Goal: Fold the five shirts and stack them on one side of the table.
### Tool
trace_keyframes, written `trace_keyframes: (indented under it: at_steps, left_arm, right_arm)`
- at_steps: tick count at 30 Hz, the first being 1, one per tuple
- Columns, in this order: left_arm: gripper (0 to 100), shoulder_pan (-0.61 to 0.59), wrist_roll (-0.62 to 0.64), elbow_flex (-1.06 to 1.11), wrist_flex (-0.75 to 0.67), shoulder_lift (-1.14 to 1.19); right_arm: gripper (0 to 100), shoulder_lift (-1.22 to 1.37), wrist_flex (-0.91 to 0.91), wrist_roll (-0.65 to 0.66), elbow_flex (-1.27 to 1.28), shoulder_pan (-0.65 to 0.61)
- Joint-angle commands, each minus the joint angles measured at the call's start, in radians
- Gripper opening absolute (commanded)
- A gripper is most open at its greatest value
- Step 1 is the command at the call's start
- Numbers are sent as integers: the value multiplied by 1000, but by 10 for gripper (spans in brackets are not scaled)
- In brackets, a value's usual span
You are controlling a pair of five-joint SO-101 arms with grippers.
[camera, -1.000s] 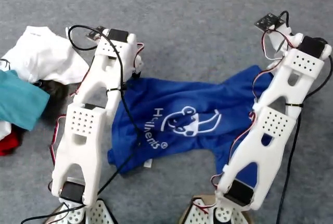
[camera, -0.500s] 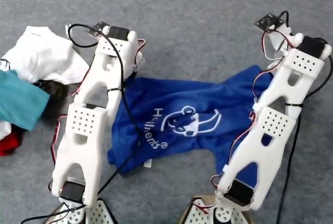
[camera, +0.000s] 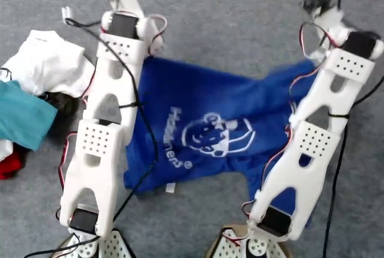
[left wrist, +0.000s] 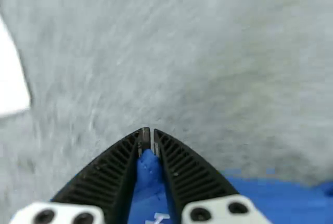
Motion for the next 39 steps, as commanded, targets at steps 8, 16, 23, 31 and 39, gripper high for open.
trace_keyframes:
  at_steps: [8, 16, 23, 31, 39]
  left_arm:
    - [17, -26, -135, -74, 14, -427]
    - [17, -32, -152, -31, 15, -786]
    - [17, -29, -166, 261, 15, -1170]
    - [17, -28, -207, 626, 14, -1515]
    - [18, -32, -207, 710, -8, -1540]
  right_arm:
    - [2, -573, -170, -299, -45, -21]
    - [2, -903, -176, -319, -45, -21]
    - [2, -1124, -241, -319, -44, -19]
    - [2, -1237, -270, -311, -44, -19]
    - [2, -1194, -287, -265, 10, -25]
